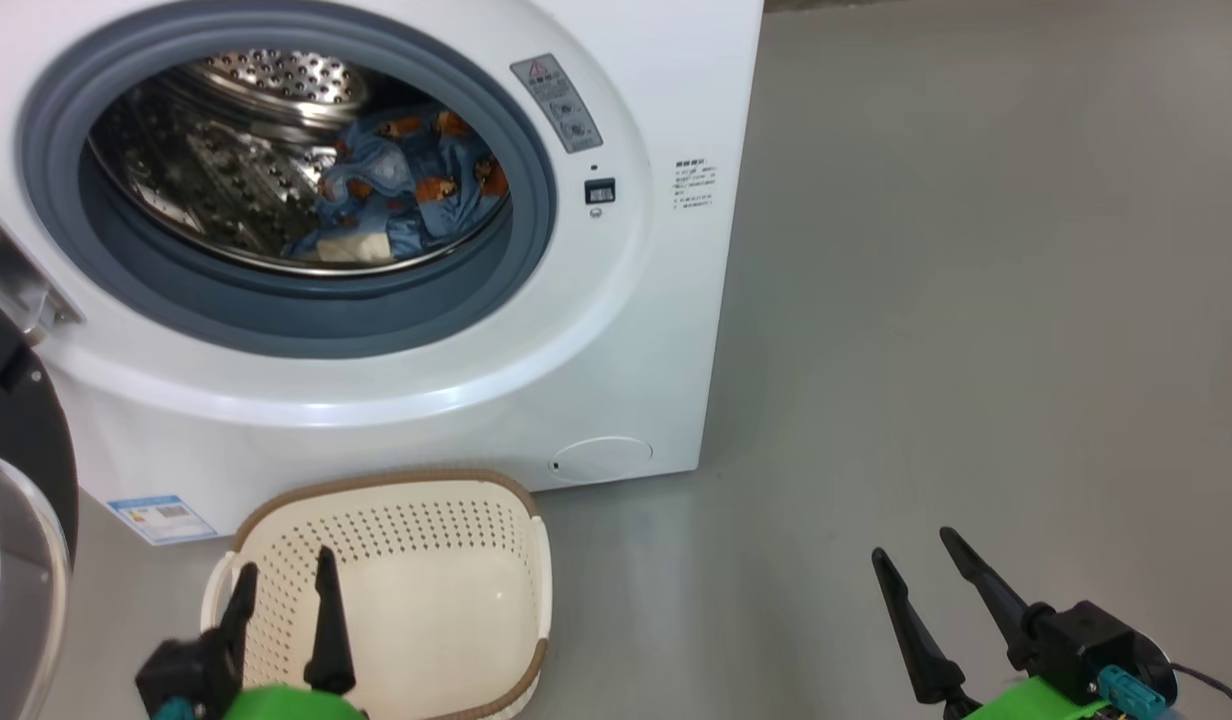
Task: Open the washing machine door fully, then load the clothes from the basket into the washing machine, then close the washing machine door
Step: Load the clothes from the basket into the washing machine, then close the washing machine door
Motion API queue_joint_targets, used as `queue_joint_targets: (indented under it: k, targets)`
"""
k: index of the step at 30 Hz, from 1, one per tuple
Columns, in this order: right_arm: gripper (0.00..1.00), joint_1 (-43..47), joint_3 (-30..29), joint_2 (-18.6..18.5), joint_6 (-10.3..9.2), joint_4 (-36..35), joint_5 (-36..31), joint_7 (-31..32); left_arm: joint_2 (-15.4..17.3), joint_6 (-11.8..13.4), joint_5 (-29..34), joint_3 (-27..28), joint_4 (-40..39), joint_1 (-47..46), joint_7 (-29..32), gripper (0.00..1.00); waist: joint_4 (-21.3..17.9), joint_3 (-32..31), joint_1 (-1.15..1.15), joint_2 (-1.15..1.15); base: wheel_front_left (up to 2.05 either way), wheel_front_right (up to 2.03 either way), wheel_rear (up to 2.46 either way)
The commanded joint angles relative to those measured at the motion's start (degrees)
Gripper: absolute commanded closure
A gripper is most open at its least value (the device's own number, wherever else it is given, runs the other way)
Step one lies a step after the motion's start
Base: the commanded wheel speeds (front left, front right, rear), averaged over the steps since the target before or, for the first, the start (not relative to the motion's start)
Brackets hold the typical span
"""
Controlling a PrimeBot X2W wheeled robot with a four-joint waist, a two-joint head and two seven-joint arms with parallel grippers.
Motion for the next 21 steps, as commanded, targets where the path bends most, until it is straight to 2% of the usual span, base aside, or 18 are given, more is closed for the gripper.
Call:
queue_joint_targets:
  k: [1, 6, 11, 15, 21]
  targets:
    - [0.00, 0.64, 1.23, -0.67, 0.09, -1.60, -0.71, -0.27, 0.99, 0.87, 0.41, 1.55, -3.29, 1.24, -0.37, 0.00, -0.29, -1.37, 0.00, 0.00, 0.00, 0.00, 0.00]
    - [0.00, 3.22, -0.05, -0.34, 0.09, -2.76, -1.22, -0.27, 0.99, 0.96, 0.24, 1.39, -10.39, 8.47, -0.37, 0.00, -0.33, -2.93, 0.00, 0.00, 0.00, 0.00, 0.00]
    - [0.00, 5.99, -2.21, 0.20, 0.09, -4.55, -2.63, -0.27, 0.99, 0.97, -0.71, 1.04, -14.15, 12.44, -0.37, 0.00, -0.23, -4.58, 0.00, 0.00, 0.00, 0.00, 0.00]
    - [0.00, 8.10, -3.94, 0.92, 0.09, -6.13, -3.71, -0.27, 0.99, 1.16, -1.40, 0.65, -15.69, 13.84, -0.37, 0.00, -0.49, -5.66, 0.00, 0.00, 0.00, 0.00, 0.00]
    - [0.00, 8.77, -4.32, 1.03, 0.09, -7.12, -4.71, -0.27, 0.99, -0.36, -1.46, 0.72, -15.64, 14.14, -0.37, 0.00, -1.31, -6.44, 0.00, 0.00, 0.00, 0.00, 0.00]
